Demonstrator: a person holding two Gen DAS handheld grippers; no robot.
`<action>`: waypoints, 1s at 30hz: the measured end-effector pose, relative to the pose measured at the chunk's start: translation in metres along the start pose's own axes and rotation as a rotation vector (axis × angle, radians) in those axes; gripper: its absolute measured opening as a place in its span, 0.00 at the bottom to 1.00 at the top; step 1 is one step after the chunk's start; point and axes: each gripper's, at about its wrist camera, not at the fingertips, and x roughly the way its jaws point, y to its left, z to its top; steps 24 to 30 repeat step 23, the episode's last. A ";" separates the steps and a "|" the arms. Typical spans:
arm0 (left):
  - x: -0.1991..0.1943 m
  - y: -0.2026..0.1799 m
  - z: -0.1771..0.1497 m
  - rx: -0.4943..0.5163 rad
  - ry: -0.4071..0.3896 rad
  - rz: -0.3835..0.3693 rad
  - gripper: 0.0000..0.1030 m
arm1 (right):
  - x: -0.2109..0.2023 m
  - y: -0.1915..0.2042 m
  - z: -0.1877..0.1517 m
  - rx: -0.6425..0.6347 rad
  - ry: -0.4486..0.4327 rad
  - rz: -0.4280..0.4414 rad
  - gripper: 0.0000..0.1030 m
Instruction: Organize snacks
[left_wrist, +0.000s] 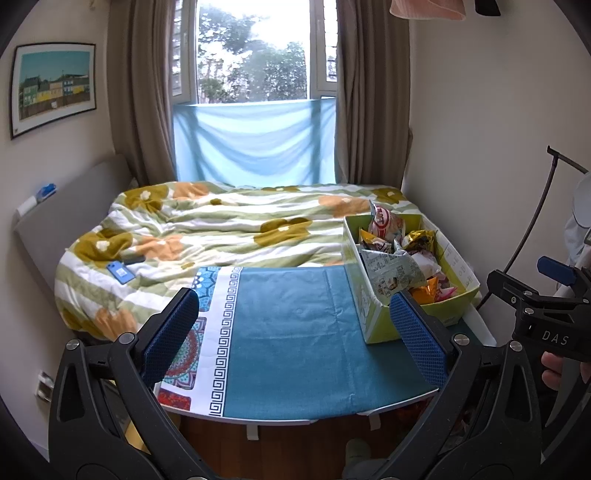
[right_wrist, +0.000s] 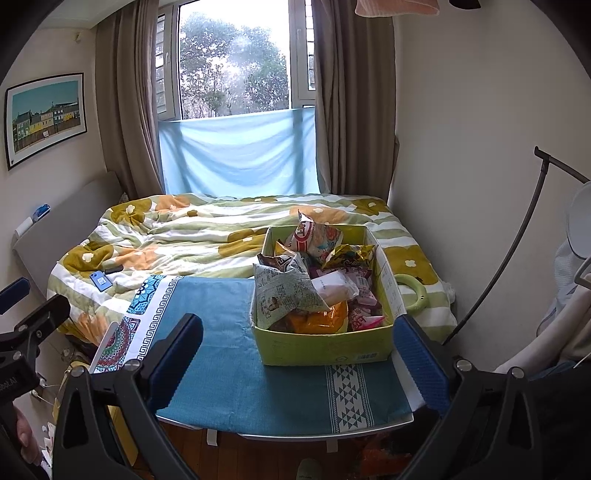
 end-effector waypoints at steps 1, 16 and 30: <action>0.000 0.000 0.000 -0.002 0.002 0.001 1.00 | 0.002 0.001 0.001 -0.002 0.001 0.001 0.99; -0.001 0.011 0.004 -0.017 -0.006 0.013 1.00 | 0.007 0.003 0.003 -0.004 0.005 0.009 0.99; 0.000 0.010 0.004 -0.015 -0.017 0.012 1.00 | 0.009 0.004 0.004 -0.005 0.005 0.011 0.99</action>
